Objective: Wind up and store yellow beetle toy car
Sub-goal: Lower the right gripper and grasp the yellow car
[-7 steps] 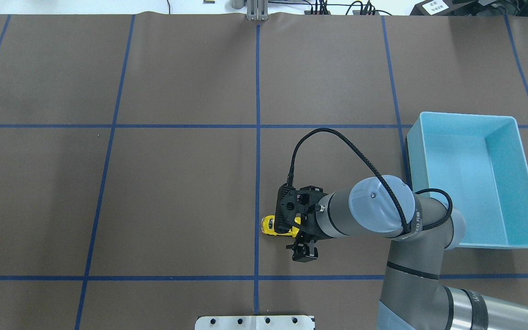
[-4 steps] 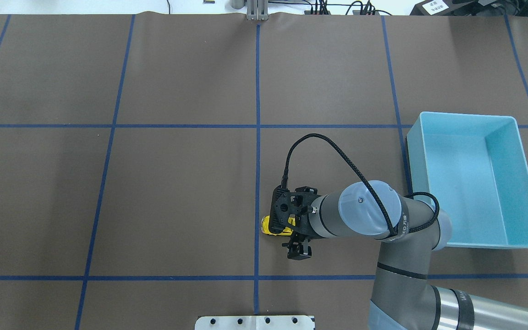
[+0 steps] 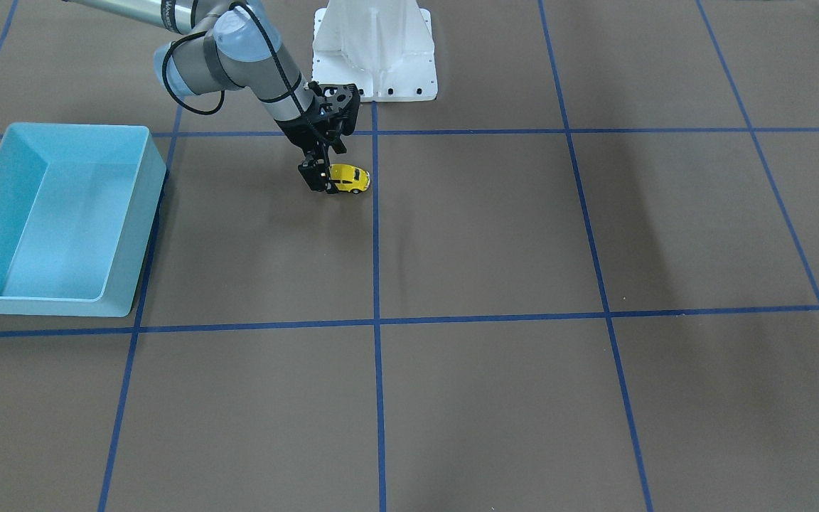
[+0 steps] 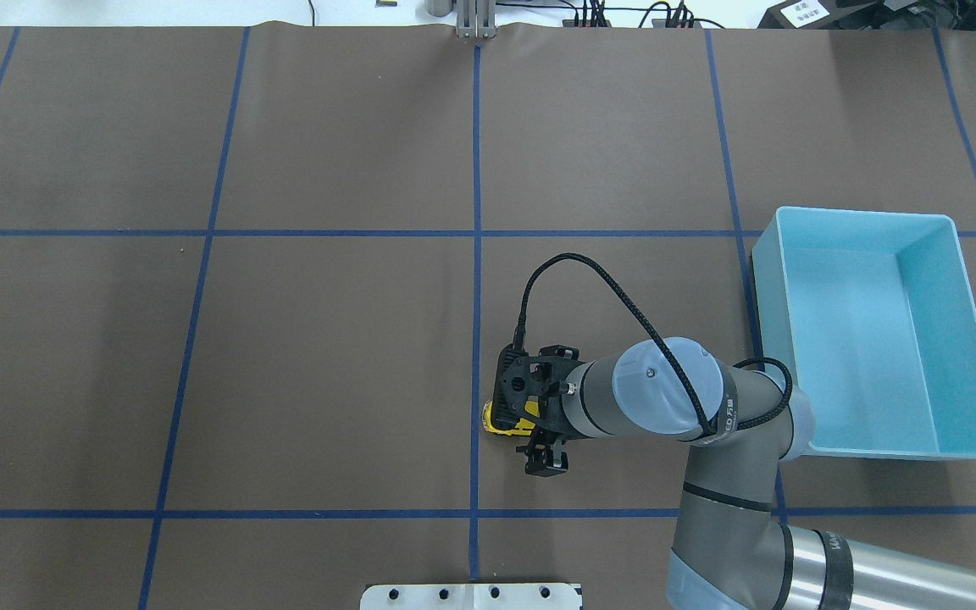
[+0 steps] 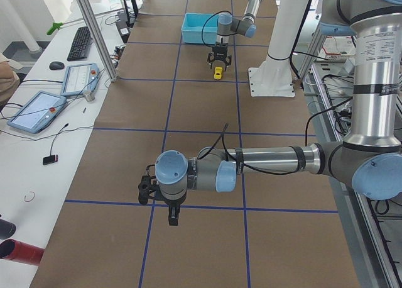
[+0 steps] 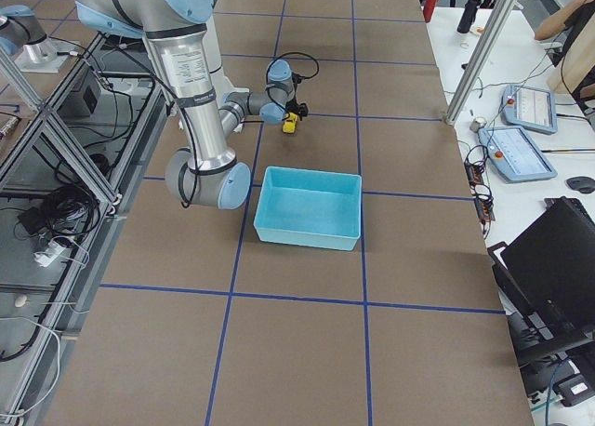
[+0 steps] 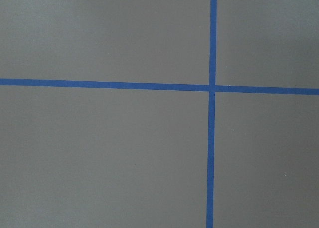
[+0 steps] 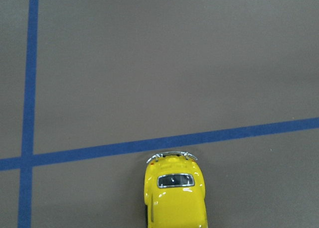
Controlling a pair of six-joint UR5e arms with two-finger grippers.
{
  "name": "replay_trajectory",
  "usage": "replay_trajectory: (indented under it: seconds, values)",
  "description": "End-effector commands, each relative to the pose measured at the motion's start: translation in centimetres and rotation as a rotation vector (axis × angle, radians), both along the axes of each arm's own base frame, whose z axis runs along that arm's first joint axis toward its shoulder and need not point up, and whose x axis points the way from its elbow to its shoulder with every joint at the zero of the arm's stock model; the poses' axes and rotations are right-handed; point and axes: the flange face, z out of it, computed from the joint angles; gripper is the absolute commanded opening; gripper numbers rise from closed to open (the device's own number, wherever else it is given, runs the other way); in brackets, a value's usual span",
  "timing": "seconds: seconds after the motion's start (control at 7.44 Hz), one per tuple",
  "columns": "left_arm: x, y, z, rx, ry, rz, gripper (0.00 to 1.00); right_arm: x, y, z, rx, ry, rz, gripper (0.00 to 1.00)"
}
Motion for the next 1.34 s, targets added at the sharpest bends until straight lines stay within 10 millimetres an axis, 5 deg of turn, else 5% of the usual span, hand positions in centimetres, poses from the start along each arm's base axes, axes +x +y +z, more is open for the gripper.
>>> replay_trajectory:
  seconds: [0.0, 0.13, 0.27, 0.54, 0.67, 0.94, 1.21]
  values:
    - [0.0, 0.0, 0.1, -0.002, 0.0, 0.0, 1.0, -1.0, 0.5, 0.4, 0.005, 0.011, 0.003, 1.0]
    - [0.0, 0.0, 0.2, -0.004, 0.0, 0.0, 1.0, -1.3, 0.6, 0.4, 0.005, 0.015, 0.003, 0.99]
    - [0.0, 0.0, 0.2, -0.004, 0.0, 0.0, 1.0, -1.3, 0.5, 0.1, 0.008, 0.011, 0.004, 0.86]
    - [0.0, 0.0, 0.2, -0.004, 0.0, 0.0, 1.0, -1.4, 0.4, -0.1, 0.011, 0.007, 0.007, 0.2]
    - [0.0, 0.0, 0.2, -0.004, 0.0, 0.0, 1.0, -1.4, 0.2, -0.3, 0.012, 0.004, 0.01, 0.0]
    - [0.0, 0.0, 0.2, -0.004, 0.0, 0.0, 1.0, 0.3, -2.0, -2.2, 0.011, -0.027, 0.044, 0.0]
    - [0.0, -0.1, 0.1, -0.001, 0.0, 0.0, 1.0, 4.5, -4.5, -5.1, -0.006, -0.059, 0.055, 0.0]
